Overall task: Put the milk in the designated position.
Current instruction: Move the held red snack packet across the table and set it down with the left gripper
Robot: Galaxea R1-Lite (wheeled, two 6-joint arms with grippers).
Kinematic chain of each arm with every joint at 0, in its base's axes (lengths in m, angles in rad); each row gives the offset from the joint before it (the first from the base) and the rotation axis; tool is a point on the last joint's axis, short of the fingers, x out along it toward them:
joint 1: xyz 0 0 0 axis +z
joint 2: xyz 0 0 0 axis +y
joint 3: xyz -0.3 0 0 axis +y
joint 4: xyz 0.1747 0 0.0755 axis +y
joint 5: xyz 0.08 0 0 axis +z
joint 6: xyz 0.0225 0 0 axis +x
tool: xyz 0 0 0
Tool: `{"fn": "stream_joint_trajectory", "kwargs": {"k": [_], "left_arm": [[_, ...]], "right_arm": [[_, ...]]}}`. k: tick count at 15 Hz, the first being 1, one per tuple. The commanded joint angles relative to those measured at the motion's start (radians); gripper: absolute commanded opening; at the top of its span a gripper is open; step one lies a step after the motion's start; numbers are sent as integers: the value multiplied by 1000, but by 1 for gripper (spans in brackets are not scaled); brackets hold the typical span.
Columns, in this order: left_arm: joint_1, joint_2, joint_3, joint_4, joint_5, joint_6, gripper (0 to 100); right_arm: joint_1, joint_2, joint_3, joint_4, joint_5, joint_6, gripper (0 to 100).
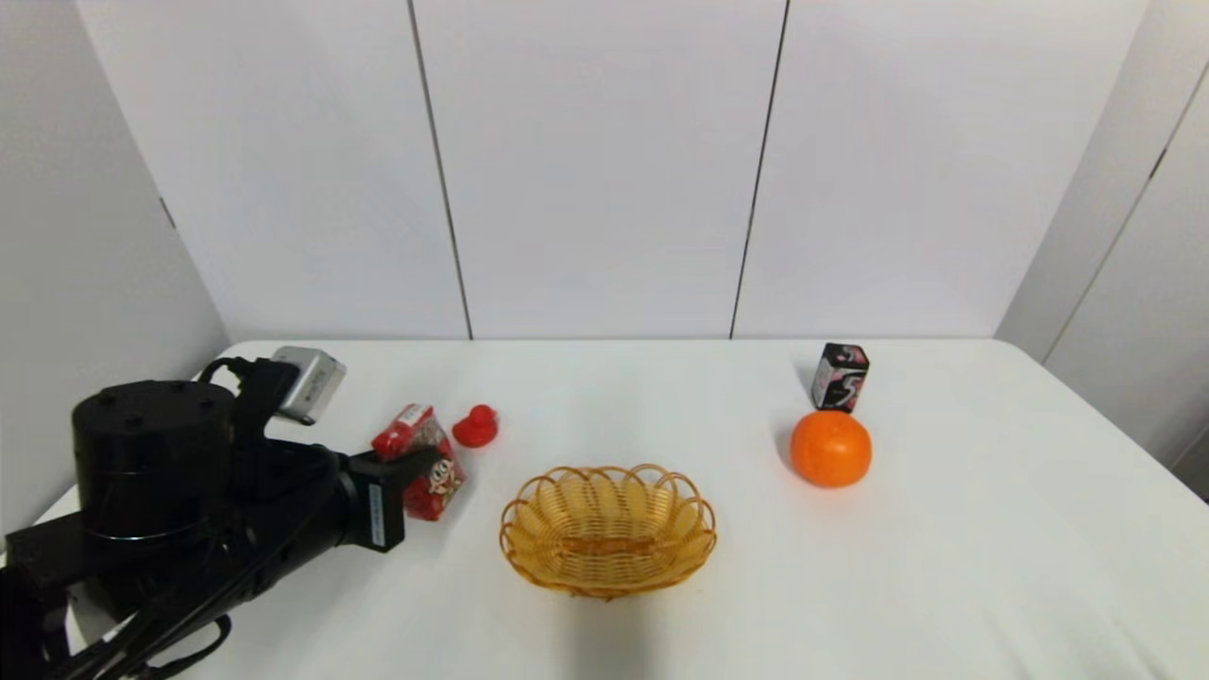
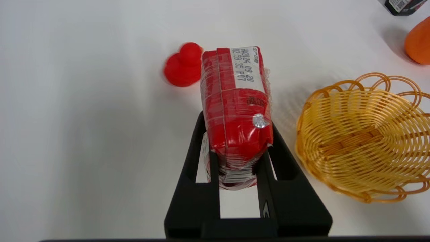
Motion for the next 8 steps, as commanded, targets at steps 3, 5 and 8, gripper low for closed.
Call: {"fn": "stream_joint_trajectory", "kwargs": {"k": [3,5,8], "left_arm": [[-111,162,6,-37,115,-64,0],[-111,174,9,-45,115,-64,0],[-111,175,21,-71,120,-63,100]], "right_arm": [[0,0,0,0,0,1,100],[0,2,0,0,0,1,100],[0,2,0,0,0,1,100]]}}
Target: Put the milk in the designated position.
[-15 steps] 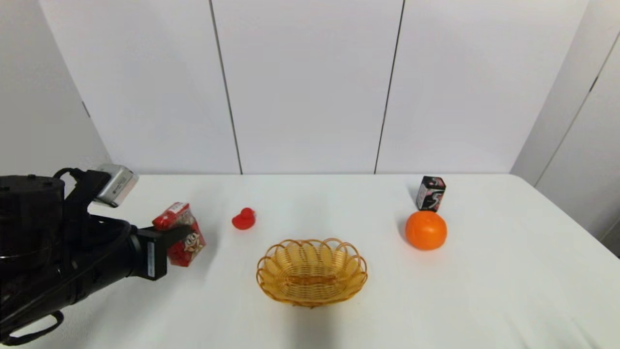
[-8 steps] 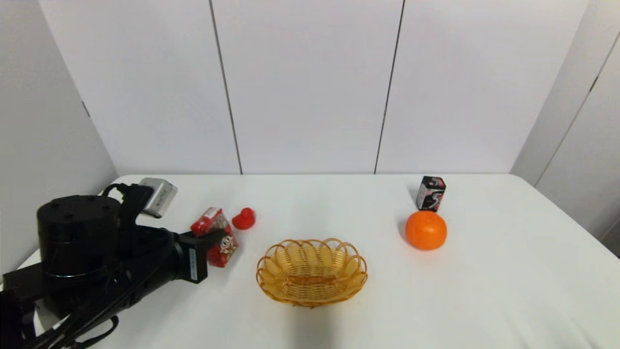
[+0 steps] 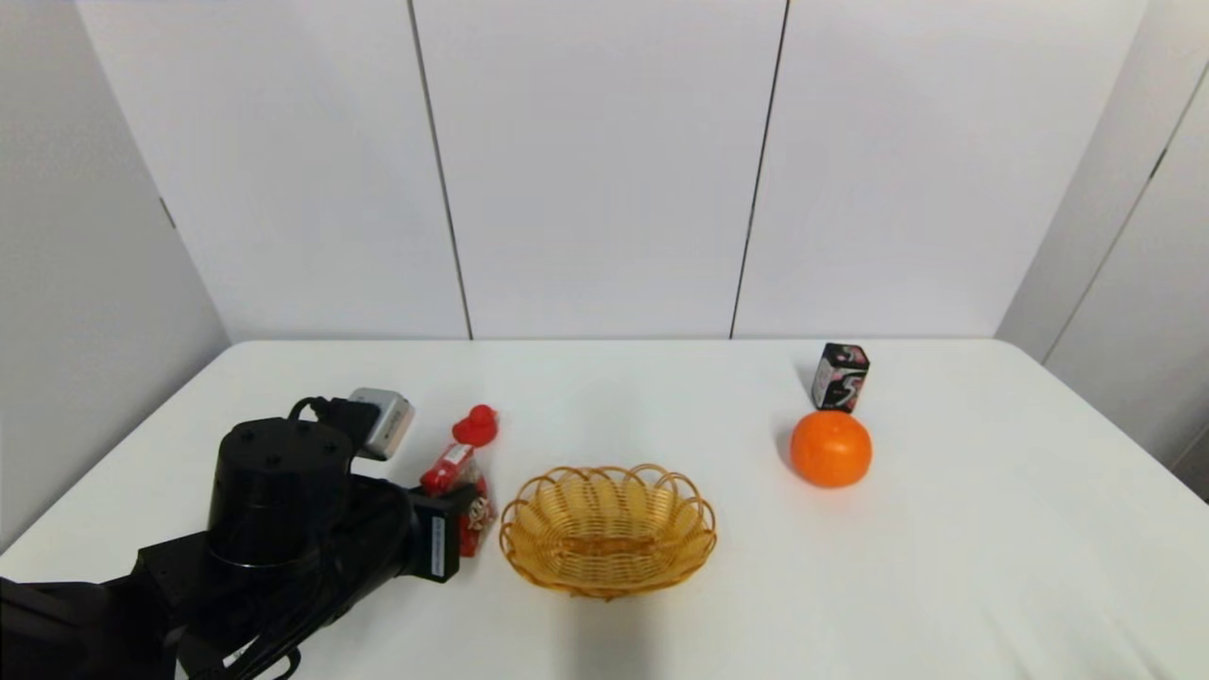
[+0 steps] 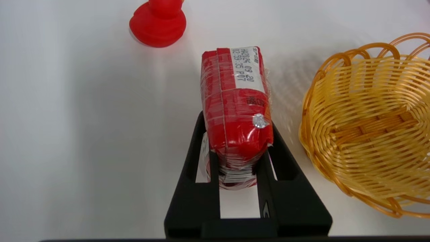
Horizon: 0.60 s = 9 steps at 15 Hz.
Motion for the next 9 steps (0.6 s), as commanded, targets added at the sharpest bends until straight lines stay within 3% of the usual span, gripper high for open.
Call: {"fn": "stream_joint_trajectory", "kwargs": {"k": [1,9], "left_arm": [[0,16,13,-14,14,-1,100],[10,-127,16,92,28,4,100]], "right_arm": [[0,2,0,0,0,1,100],[0,2,0,0,0,1,100]]}}
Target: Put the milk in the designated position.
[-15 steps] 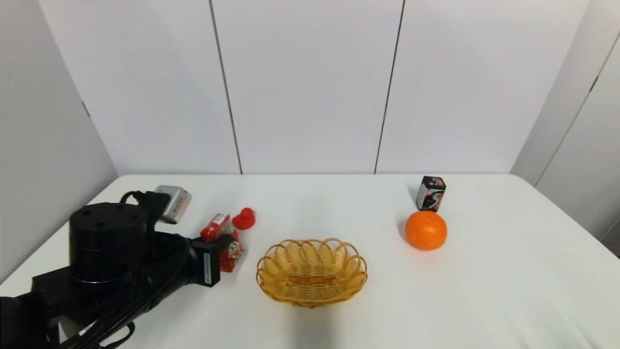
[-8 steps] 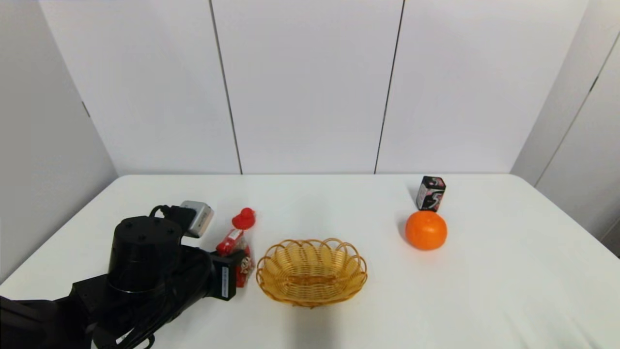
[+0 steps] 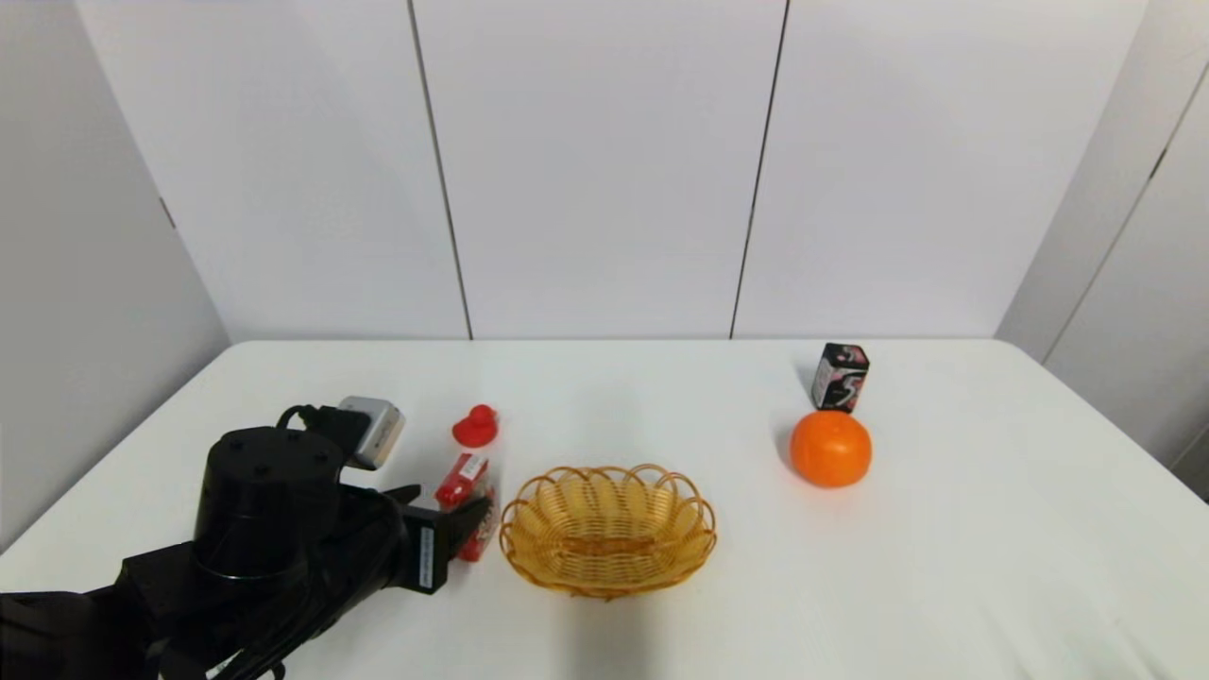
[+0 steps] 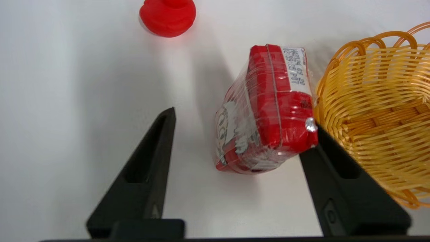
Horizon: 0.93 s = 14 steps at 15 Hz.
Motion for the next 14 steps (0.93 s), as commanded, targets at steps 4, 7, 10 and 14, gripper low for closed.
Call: {"fn": "stream_joint_trajectory", "kwargs": {"k": [4,7,10,14], "left_arm": [[14,-297,-25,274,31,-6,100],[14,-473,-39,463,26,6,100],[17,-662,-42,593,16,55,100],[170,-820,15,621,-142,184,100]], "right_arm": [[0,2,0,0,0,1,100],[0,2,0,0,0,1,100],[0,0,0,0,0,1,100],[0,2,0,0,0,1,100]]}}
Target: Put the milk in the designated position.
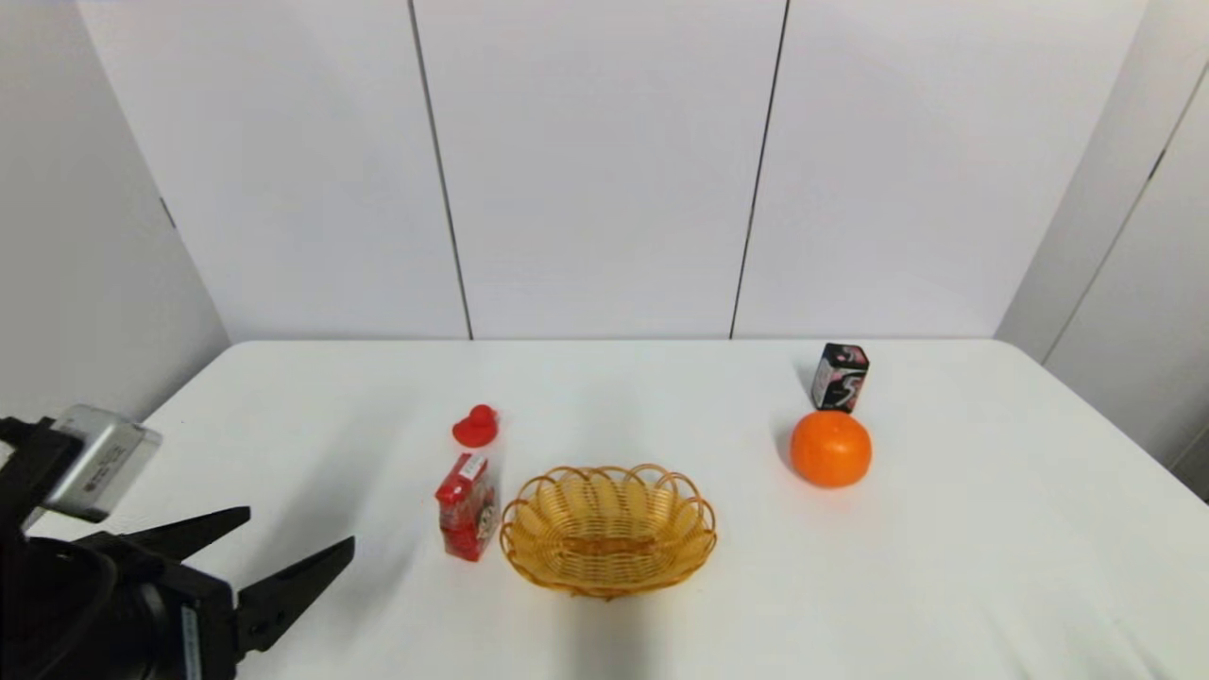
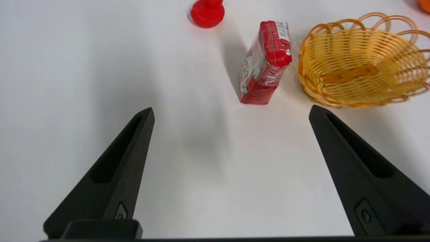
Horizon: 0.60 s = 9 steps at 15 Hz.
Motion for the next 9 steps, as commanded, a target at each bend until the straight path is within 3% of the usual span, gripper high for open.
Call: {"fn": "stream_joint_trajectory", "kwargs": {"k": [1,2,3,4,6,9], "left_arm": [[211,-234,81,27,-249,155,100],[300,-277,133,1,-370,198,100],[376,-317,173,-22,-425,233,100],[445,-372,193,-13,-447,261,100],[474,-485,195,51,-447,255,100],[547,-748,233,223,-447,253,100]], "right_arm": [[0,2,0,0,0,1,100],[0,2,0,0,0,1,100],[0,2,0,0,0,1,100],[0,2,0,0,0,1,100],[0,0,0,0,0,1,100],[0,2,0,0,0,1,100]]}}
